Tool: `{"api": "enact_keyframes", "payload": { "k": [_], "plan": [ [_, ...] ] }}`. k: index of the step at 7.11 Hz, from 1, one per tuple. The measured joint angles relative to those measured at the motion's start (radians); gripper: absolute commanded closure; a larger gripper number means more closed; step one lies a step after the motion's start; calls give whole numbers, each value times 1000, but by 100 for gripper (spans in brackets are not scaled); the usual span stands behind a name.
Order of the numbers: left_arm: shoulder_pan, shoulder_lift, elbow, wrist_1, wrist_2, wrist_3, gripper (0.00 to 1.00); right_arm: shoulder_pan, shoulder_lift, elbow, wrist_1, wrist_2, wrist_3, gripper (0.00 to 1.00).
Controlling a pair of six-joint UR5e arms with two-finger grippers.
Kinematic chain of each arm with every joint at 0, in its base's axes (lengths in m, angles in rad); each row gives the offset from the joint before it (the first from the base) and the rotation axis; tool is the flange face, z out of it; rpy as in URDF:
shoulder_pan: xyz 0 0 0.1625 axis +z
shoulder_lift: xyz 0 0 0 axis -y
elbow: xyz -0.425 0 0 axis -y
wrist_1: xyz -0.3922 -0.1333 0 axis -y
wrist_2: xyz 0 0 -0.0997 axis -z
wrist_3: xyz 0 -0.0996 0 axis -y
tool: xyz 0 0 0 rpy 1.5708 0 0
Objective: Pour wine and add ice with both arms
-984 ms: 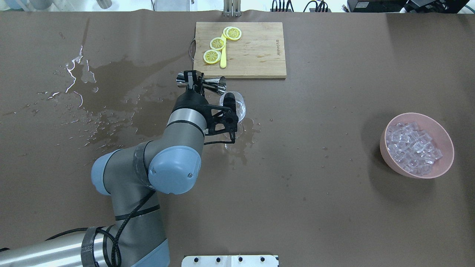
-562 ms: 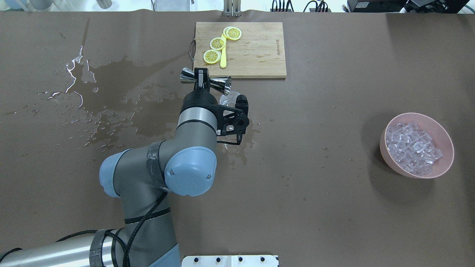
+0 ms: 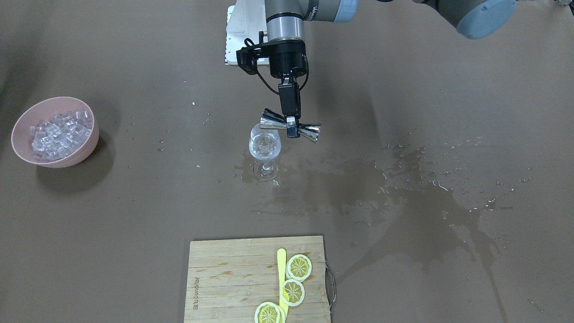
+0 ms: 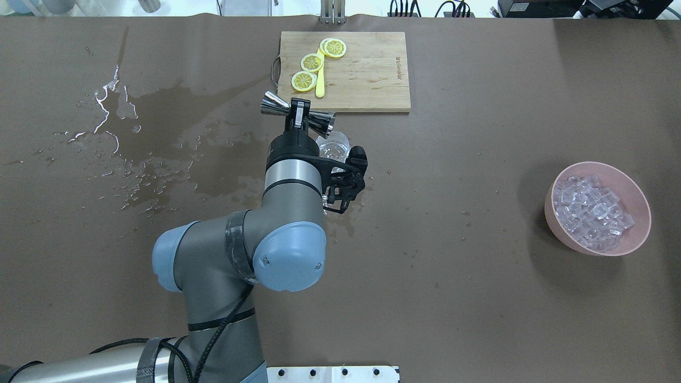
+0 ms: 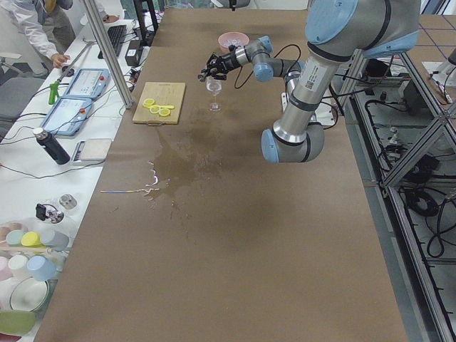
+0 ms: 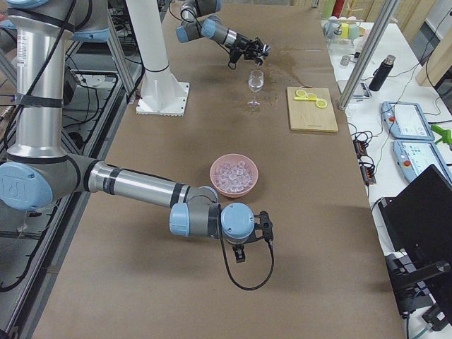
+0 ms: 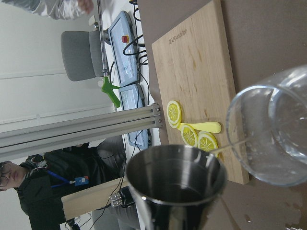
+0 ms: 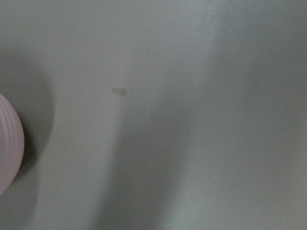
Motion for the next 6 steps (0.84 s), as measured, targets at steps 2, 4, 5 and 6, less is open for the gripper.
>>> {"api": "enact_keyframes", "payload": {
  "k": [2, 4, 5, 6],
  "plan": [
    [2, -34, -4, 60, 10, -15, 100, 0, 1, 1, 0, -1, 0, 0],
    [-4, -23, -30, -12, 8, -127, 100, 0, 1, 1, 3, -3, -1, 0],
    [-11, 15, -57, -65, 6, -230, 100, 0, 2, 2, 6, -4, -2, 0],
    [-15, 84, -75, -154, 3, -394, 100, 0, 2, 4, 17, -5, -2, 0]
  ]
}}
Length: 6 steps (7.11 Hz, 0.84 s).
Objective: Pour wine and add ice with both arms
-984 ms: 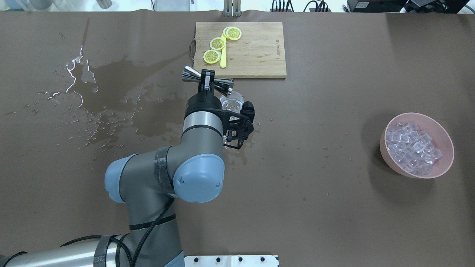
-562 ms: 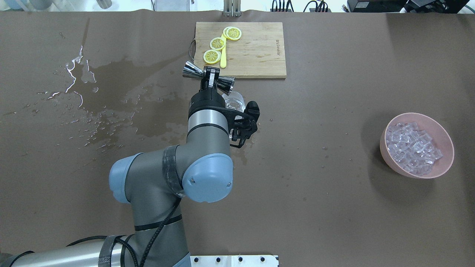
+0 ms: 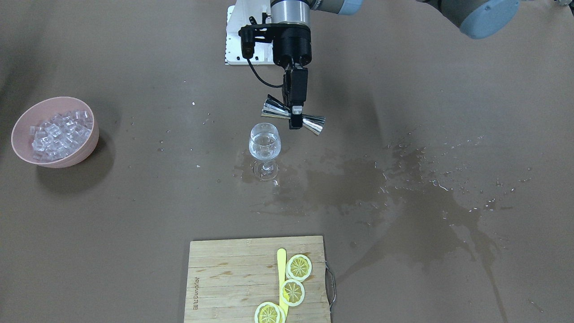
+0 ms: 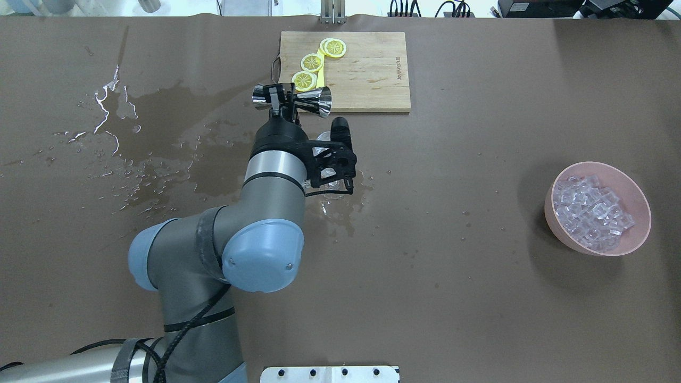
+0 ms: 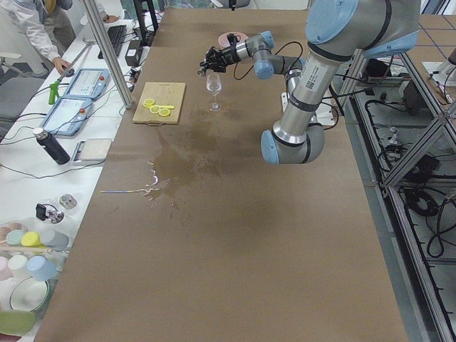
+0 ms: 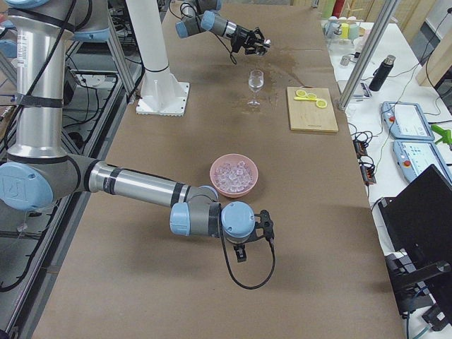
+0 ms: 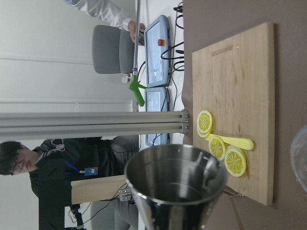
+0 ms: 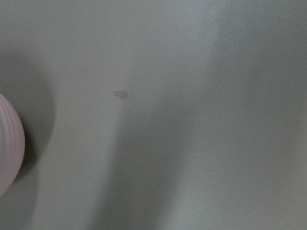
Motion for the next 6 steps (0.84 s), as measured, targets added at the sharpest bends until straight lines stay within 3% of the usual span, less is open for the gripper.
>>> {"api": "enact_keyframes", "payload": {
  "k": [2, 4, 6],
  "plan": [
    [-10, 176, -4, -268, -13, -351, 100, 0, 0, 6, 41, -2, 0, 0],
    [-23, 365, -1, -512, -58, -584, 100, 0, 2, 19, 86, -21, -1, 0],
    [-51, 540, 2, -681, -110, -800, 100, 0, 3, 57, 108, -35, 0, 0]
  ]
}}
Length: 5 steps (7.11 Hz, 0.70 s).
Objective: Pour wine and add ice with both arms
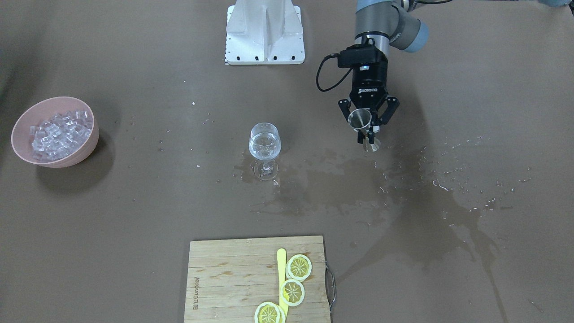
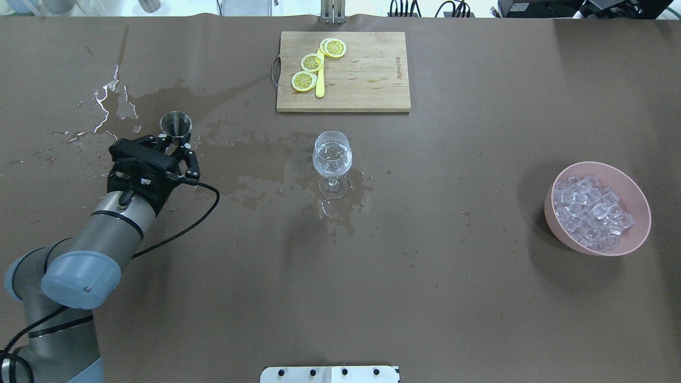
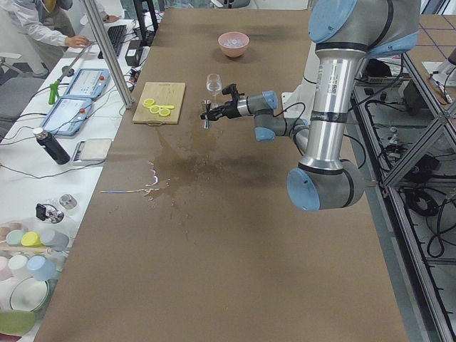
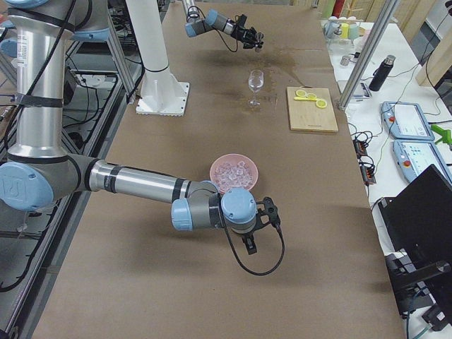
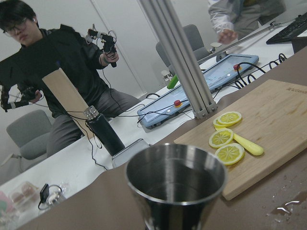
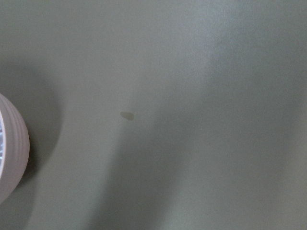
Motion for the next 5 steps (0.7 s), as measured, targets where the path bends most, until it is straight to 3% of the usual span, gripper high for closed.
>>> {"api": "enact_keyframes", "payload": {
  "k": [2, 5],
  "plan": [
    [-68, 68, 20, -50, -103, -182, 100, 1, -2, 31, 3, -4, 0, 0],
    [-175, 105, 155, -140, -211, -309, 100, 2, -16, 57, 4, -5, 0, 0]
  ]
}}
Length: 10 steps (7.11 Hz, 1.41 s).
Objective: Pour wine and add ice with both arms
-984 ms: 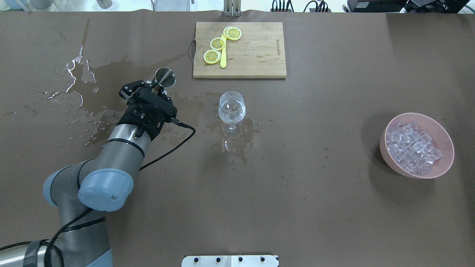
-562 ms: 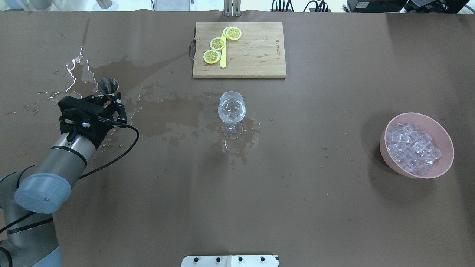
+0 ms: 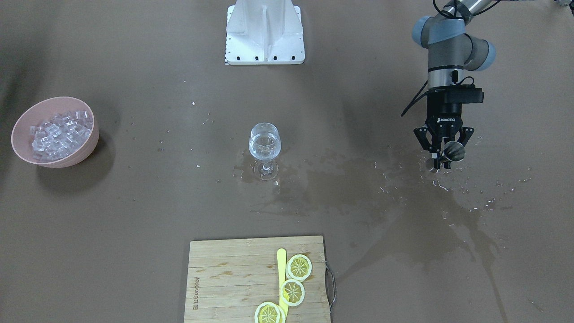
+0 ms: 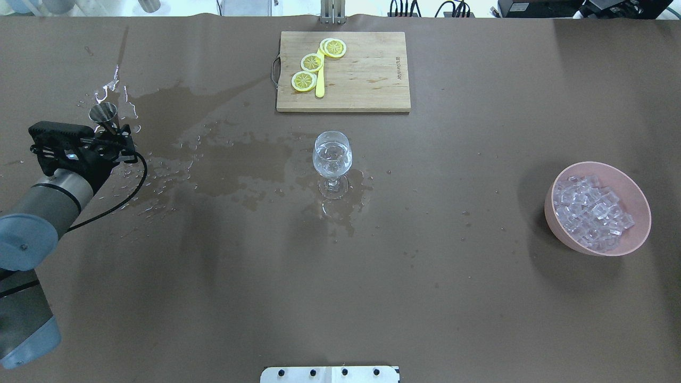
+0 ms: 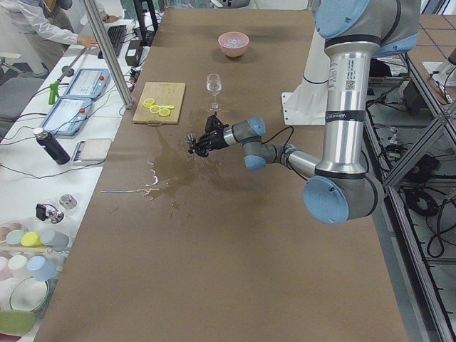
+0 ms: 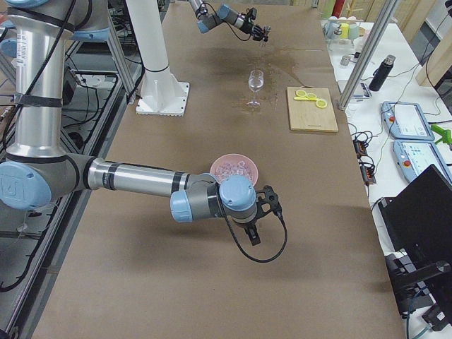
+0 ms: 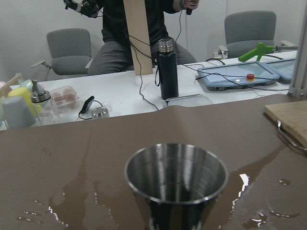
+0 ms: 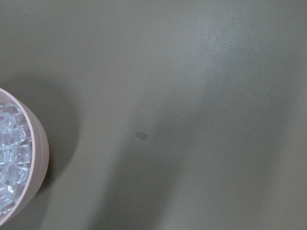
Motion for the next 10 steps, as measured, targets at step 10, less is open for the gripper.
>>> {"api": "enact_keyframes", "payload": {
  "k": [10],
  "plan": [
    [-56, 6, 248, -219, -40, -83, 100, 0, -29, 45, 0, -2, 0, 0]
  ]
}}
